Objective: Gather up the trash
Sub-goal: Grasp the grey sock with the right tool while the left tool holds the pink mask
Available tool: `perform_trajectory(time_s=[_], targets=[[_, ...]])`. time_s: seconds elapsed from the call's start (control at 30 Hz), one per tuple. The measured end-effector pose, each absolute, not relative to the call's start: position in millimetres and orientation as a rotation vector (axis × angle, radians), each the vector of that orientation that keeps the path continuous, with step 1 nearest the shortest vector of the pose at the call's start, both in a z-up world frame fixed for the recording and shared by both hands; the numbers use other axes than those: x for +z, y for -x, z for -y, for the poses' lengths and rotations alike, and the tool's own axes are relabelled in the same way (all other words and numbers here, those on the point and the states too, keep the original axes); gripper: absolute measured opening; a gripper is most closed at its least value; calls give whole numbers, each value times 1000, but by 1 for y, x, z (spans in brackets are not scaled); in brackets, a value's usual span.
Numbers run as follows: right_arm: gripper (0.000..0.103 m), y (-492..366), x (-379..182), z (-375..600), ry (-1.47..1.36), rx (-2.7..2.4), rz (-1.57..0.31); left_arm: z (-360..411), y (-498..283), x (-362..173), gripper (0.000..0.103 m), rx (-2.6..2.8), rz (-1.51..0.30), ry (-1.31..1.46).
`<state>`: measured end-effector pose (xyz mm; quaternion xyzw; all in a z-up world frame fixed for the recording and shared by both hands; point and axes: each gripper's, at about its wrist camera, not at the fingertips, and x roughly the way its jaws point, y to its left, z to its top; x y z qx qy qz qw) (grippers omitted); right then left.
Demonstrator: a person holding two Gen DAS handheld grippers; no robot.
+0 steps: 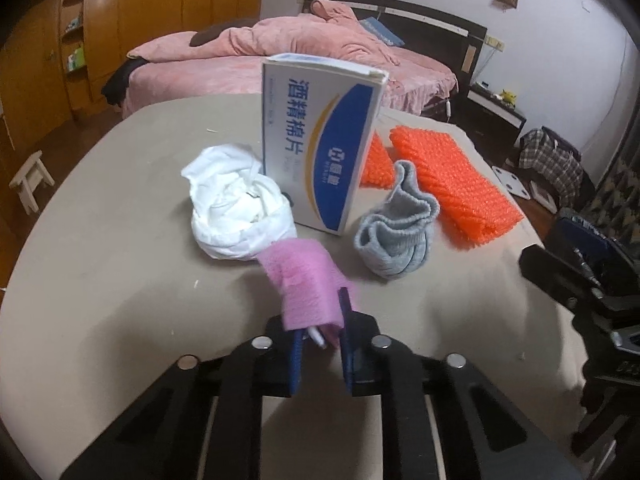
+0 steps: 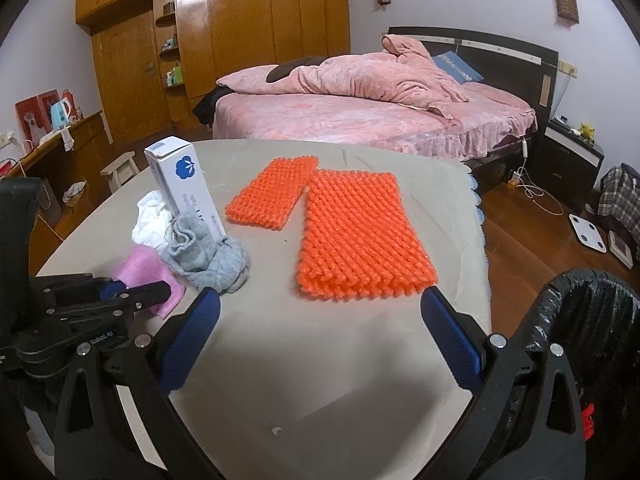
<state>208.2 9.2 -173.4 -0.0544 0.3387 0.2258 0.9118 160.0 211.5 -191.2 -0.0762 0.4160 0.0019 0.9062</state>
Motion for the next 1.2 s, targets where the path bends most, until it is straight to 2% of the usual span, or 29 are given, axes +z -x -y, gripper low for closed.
perform_trajectory(time_s=[0.37, 0.9, 0.93, 1.2], targets=[[98, -218, -173, -52, 107, 529, -699, -236, -132, -170, 10, 107, -777, 149], [97, -236, -186, -105, 157, 572, -775, -271, -139, -174, 10, 215, -750, 173], [96, -236, -187, -107, 164, 580, -784, -273, -139, -175, 10, 216, -751, 177], [52, -236, -194, -113, 158, 613, -853, -276, -136, -175, 10, 217, -744, 182]])
